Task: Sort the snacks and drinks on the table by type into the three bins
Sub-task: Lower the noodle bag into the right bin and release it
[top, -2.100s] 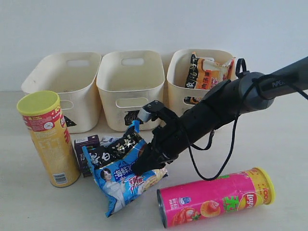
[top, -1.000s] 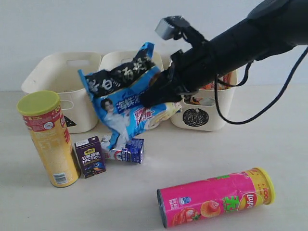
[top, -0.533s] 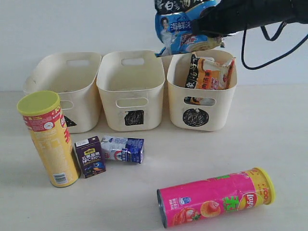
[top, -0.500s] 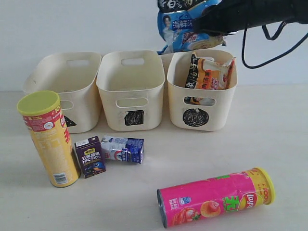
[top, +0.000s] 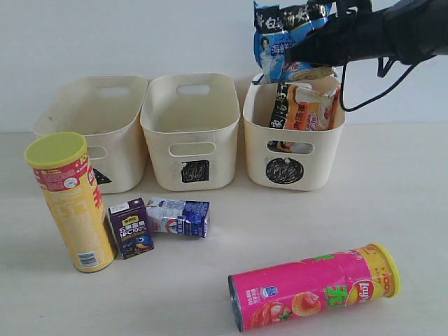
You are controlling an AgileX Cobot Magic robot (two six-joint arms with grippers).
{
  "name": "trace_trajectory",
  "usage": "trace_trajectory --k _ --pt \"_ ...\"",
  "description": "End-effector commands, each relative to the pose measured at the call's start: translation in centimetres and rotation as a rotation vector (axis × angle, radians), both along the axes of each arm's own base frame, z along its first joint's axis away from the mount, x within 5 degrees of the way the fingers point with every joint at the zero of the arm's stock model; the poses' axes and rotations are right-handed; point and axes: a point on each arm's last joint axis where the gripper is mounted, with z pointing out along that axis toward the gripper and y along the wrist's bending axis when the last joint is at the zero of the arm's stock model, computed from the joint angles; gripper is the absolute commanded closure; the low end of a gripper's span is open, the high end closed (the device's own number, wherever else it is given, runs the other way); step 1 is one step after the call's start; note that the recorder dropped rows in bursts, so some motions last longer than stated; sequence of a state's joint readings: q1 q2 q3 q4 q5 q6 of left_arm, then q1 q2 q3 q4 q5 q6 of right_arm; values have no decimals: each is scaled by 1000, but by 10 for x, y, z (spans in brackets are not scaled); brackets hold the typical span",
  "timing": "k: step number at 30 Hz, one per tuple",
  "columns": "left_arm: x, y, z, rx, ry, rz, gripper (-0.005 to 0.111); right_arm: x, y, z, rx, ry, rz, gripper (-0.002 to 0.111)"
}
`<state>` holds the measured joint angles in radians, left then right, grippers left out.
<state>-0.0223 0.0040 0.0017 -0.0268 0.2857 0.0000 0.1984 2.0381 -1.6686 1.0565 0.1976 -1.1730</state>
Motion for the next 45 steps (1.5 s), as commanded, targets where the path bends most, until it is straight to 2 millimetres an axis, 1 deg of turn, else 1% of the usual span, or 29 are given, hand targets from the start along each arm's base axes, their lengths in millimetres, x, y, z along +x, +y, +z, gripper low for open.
trace_trajectory --k 1,5,7,8,10,12,14,16,17,18,19,22,26,29,31,34,36,38,39,42,45 --pt "0 0 2 -11 -14 3 102 13 -4 -17 -4 15 -29 107" --pt "0 0 2 -11 -14 3 102 17 -4 -33 -1 45 -40 107" --pt "0 0 2 -11 -14 3 102 17 -3 -35 2 54 -32 106" --pt "0 0 2 -11 -14 3 102 17 -3 -35 3 57 -27 104" --pt "0 0 2 -11 -14 3 102 16 -2 -35 6 61 -22 91" --pt "0 0 2 -11 -14 3 102 16 -1 -35 8 67 -13 75" --pt "0 0 2 -11 -14 3 102 16 -1 -35 9 69 -10 54" --pt "0 0 2 -11 -14 3 102 16 -1 -35 9 69 -10 37" --pt "0 0 2 -11 -14 3 102 16 -1 -35 9 69 -10 31" --pt "0 0 2 -11 -14 3 102 16 -1 -35 8 68 -12 27" --pt "0 0 2 -11 -14 3 102 15 -1 -34 11 66 -13 26" --pt "0 0 2 -11 -14 3 102 14 -1 -29 14 57 -12 29" --pt "0 0 2 -11 -14 3 102 8 -1 -11 23 34 8 35" --pt "0 0 2 -11 -14 3 102 2 2 1 34 32 48 40" --pt "0 0 2 -11 -14 3 102 -2 4 6 42 39 81 46" --pt "0 0 2 -11 -14 3 102 -9 7 13 11 49 144 62" --pt "0 0 2 -11 -14 3 102 -15 8 17 -37 59 200 79" --pt "0 0 2 -11 -14 3 102 -22 9 20 -108 73 253 102" --pt "0 0 2 -11 -14 3 102 -25 8 23 -134 87 265 108" --pt "0 0 2 -11 -14 3 102 -33 1 31 -194 134 236 108" --pt "0 0 2 -11 -14 3 102 -41 -9 39 -280 182 164 108"
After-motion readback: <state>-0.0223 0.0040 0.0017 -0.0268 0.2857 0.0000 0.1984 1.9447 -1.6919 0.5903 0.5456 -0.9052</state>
